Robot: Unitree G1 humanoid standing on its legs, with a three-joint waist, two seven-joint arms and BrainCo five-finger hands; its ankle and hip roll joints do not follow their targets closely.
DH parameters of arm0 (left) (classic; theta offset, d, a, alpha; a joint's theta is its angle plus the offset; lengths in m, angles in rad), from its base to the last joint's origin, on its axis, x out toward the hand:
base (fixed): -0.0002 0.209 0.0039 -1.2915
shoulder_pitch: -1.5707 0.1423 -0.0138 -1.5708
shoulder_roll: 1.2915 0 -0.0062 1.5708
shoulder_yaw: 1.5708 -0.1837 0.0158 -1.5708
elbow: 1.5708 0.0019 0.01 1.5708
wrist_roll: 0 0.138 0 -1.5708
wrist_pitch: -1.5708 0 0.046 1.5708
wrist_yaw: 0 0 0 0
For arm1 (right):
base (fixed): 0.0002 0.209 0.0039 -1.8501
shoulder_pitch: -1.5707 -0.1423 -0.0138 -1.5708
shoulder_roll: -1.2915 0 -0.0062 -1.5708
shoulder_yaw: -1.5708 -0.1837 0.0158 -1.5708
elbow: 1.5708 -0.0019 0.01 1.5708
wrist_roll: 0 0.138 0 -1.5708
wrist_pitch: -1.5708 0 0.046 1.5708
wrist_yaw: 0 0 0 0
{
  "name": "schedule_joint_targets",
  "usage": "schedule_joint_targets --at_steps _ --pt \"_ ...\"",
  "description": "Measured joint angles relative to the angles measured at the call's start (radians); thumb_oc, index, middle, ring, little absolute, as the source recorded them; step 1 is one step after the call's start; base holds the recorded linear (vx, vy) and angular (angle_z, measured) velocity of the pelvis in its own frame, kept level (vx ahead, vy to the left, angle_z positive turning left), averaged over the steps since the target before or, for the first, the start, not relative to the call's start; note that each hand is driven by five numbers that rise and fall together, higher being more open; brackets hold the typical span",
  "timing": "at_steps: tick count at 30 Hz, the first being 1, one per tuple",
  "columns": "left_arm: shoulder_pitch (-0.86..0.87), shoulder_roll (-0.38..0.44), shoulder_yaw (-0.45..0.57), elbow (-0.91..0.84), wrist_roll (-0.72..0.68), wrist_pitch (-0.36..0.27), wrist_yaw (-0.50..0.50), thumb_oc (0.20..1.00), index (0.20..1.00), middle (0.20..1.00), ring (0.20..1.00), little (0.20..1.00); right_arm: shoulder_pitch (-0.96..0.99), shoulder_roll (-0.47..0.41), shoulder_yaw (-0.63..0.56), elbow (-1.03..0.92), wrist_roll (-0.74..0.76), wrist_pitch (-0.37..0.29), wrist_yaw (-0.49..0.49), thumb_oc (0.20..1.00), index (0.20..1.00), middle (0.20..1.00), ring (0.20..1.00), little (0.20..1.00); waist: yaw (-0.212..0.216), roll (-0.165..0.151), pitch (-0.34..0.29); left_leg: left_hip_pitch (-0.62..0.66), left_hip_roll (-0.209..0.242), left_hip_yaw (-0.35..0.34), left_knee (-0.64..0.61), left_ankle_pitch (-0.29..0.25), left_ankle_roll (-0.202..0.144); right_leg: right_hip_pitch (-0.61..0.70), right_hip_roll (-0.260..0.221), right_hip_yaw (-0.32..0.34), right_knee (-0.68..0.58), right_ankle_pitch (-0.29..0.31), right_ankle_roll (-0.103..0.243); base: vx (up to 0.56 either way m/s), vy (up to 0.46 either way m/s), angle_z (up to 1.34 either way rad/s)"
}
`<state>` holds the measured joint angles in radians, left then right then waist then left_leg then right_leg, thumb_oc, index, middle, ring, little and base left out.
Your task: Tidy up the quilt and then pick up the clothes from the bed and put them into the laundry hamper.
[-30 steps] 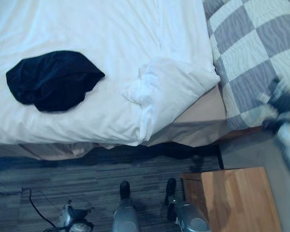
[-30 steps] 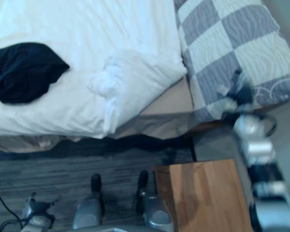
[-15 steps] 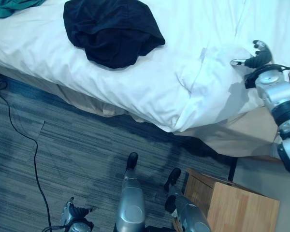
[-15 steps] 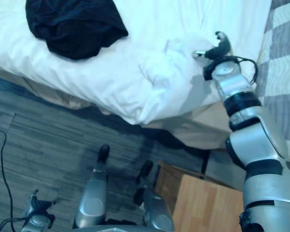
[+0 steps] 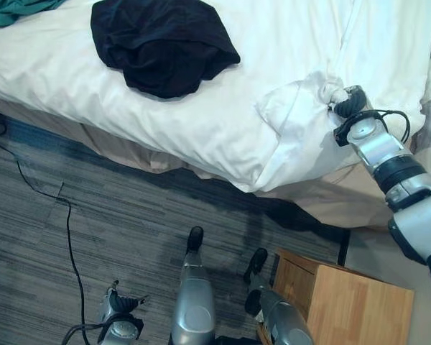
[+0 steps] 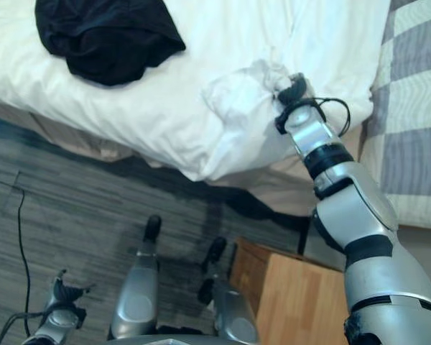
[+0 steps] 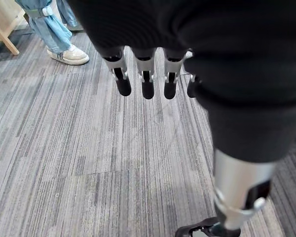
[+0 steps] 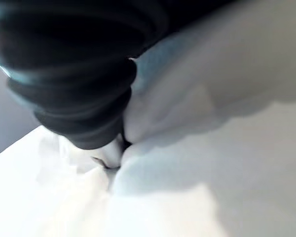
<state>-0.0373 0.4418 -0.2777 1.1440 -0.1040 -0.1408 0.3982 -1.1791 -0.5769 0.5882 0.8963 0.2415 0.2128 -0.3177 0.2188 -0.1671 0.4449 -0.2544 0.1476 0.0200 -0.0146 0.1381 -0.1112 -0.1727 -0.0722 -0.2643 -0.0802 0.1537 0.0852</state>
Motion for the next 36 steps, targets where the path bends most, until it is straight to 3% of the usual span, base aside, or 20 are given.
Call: schedule_joint_targets --at_steps 6,9,12,13,14,18,27,32,35,36 --pt "0.004 -0.012 0.005 -0.034 0.003 0.013 0.013 1.000 1.000 1.000 1.000 1.000 0.299 -0.028 -0.170 -0.386 -0.001 -0.017 -0.077 0.200 0.200 0.200 0.200 0.200 -0.049 -0.001 0.000 0.056 0.005 0.056 -0.023 0.002 0.000 0.012 0.003 0.052 0.000 0.013 -0.007 -0.02 -0.034 -0.24" --pt "0.009 -0.027 0.013 -0.059 0.009 0.026 0.036 1.000 1.000 1.000 1.000 1.000 0.605 -0.022 -0.285 -0.590 -0.006 -0.014 -0.114 0.200 0.200 0.200 0.200 0.200 -0.112 -0.001 -0.001 0.109 0.009 0.088 -0.042 0.000 0.000 0.040 0.006 0.080 0.000 0.013 -0.007 -0.01 -0.053 -0.29" --pt "0.010 -0.051 0.022 -0.067 0.010 0.035 0.039 1.000 1.000 1.000 1.000 1.000 0.767 -0.010 -0.304 -0.606 -0.038 -0.029 -0.142 0.200 0.200 0.200 0.200 0.200 -0.191 0.010 0.003 0.131 0.012 0.121 -0.044 -0.007 0.002 0.039 0.009 0.113 0.000 0.012 -0.006 -0.01 -0.044 -0.37" --pt "0.009 -0.057 0.021 -0.067 0.012 0.034 0.039 1.000 1.000 1.000 1.000 1.000 0.776 0.000 -0.314 -0.610 -0.052 -0.050 -0.151 0.442 0.442 0.442 0.442 0.442 -0.201 0.016 0.004 0.135 0.014 0.130 -0.045 -0.007 0.002 0.039 0.011 0.118 0.000 0.012 -0.006 -0.02 -0.048 -0.26" --pt "0.005 -0.072 0.020 -0.069 0.019 0.034 0.039 1.000 1.000 1.000 1.000 1.000 0.771 0.011 -0.313 -0.619 -0.081 -0.074 -0.165 1.000 1.000 1.000 1.000 1.000 -0.217 0.031 0.000 0.140 0.017 0.136 -0.045 -0.008 0.001 0.038 0.014 0.130 0.000 0.012 -0.006 -0.02 -0.031 -0.19" --pt "-0.011 -0.091 -0.013 -0.079 0.033 0.045 0.040 1.000 1.000 1.000 1.000 1.000 0.761 0.042 -0.317 -0.520 -0.075 -0.090 -0.196 1.000 1.000 1.000 1.000 1.000 -0.211 0.066 0.002 0.146 0.020 0.140 -0.043 -0.010 -0.001 0.043 0.022 0.135 0.000 0.012 -0.006 -0.02 -0.003 -0.02" --pt "-0.010 -0.090 -0.038 -0.035 0.036 0.061 0.040 1.000 1.000 1.000 1.000 1.000 0.755 0.212 -0.457 -0.233 0.108 -0.215 -0.216 1.000 1.000 1.000 1.000 1.000 -0.203 0.064 -0.004 0.219 0.001 0.159 -0.064 -0.027 0.012 0.101 -0.001 0.140 0.000 0.009 -0.005 -0.01 0.012 -0.02" --pt "-0.005 -0.092 -0.034 0.012 0.050 0.062 0.039 1.000 1.000 1.000 1.000 1.000 0.801 0.299 -0.521 -0.047 0.191 -0.287 -0.136 1.000 1.000 1.000 1.000 1.000 -0.206 0.046 -0.106 0.270 -0.002 0.166 -0.065 -0.056 0.013 0.149 -0.004 0.144 0.000 -0.010 0.008 0.08 0.012 -0.01" --pt "0.018 -0.086 -0.027 0.015 0.080 0.059 0.039 1.000 1.000 1.000 1.000 1.000 0.866 0.304 -0.521 0.002 0.235 -0.285 -0.114 1.000 1.000 1.000 1.000 1.000 -0.206 0.025 -0.182 0.284 -0.003 0.167 -0.065 -0.071 0.011 0.162 -0.007 0.146 0.000 -0.031 0.012 0.05 -0.044 0.02" --pt "0.023 -0.079 -0.027 0.016 0.088 0.060 0.038 1.000 1.000 1.000 1.000 1.000 0.883 0.304 -0.523 0.059 0.241 -0.240 -0.118 1.000 1.000 1.000 1.000 1.000 -0.206 0.010 -0.189 0.290 -0.002 0.168 -0.065 -0.071 0.010 0.169 -0.006 0.146 0.000 -0.031 0.012 0.03 -0.036 -0.02"
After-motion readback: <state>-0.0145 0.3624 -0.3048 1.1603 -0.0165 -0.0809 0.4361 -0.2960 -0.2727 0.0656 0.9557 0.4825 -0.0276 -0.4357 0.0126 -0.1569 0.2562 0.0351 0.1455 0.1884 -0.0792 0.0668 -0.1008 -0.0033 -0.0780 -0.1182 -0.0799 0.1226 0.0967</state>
